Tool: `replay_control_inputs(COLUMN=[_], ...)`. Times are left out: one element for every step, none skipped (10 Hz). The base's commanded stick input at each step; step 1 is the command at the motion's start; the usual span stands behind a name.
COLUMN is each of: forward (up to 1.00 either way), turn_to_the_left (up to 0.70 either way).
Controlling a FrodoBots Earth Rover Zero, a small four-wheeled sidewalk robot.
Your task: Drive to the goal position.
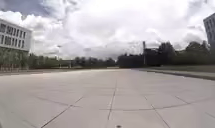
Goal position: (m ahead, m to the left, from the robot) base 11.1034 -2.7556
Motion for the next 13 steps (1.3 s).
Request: replay_control_inputs(forward=[0.7, 0.7, 0.7, 0.7, 0.7, 0.7, 0.7, 0.7, 0.7, 0.7, 0.7, 0.7, 0.7], turn_to_the_left=[0.0, 0.0, 0.0, 0.0, 0.0, 0.0, 0.0, 0.0, 0.0, 0.0, 0.0, 0.0, 0.0])
